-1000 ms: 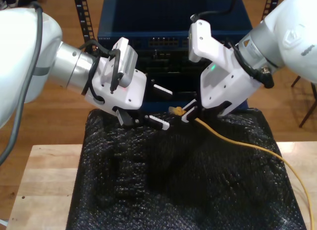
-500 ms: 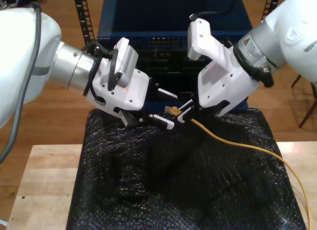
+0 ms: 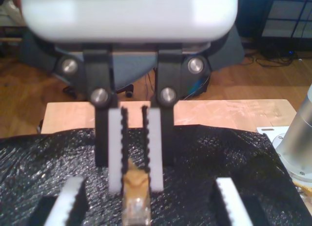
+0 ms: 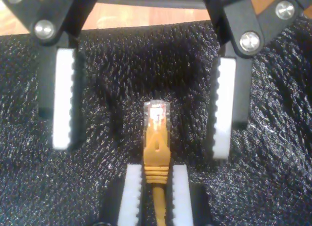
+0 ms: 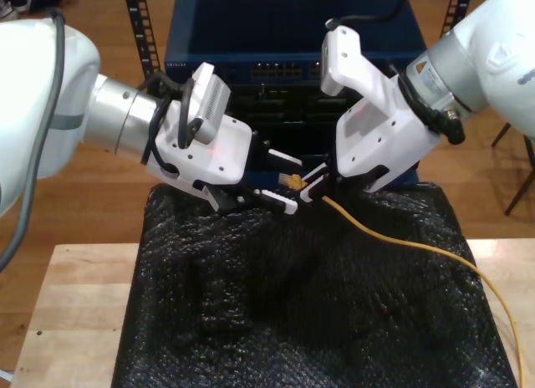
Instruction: Grab the cable and plug it in
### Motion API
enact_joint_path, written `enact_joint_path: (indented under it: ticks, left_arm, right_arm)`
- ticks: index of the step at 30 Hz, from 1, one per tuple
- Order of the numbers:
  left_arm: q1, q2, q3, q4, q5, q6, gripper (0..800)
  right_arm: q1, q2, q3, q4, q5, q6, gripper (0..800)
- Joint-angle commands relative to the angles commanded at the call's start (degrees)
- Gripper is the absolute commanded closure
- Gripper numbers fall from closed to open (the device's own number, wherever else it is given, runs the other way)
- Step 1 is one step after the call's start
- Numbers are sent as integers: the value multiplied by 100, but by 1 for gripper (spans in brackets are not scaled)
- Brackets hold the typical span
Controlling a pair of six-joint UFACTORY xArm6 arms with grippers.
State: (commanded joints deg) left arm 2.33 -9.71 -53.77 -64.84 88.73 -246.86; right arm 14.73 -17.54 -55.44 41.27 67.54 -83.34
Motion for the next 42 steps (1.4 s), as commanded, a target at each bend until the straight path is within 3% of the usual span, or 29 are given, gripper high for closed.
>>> enact_joint_path:
  ticks: [14, 30, 42]
  left_arm:
    - [97, 70, -9, -26, 79, 0, 285]
    - [97, 70, -26, -35, 158, 0, 286]
    - [97, 132, -18, -44, 149, -9, 425]
  right_arm:
    - [-105, 9, 18, 0, 0, 0, 794]
    - [-97, 18, 35, 9, 9, 0, 794]
    - [-88, 18, 44, 9, 18, -9, 794]
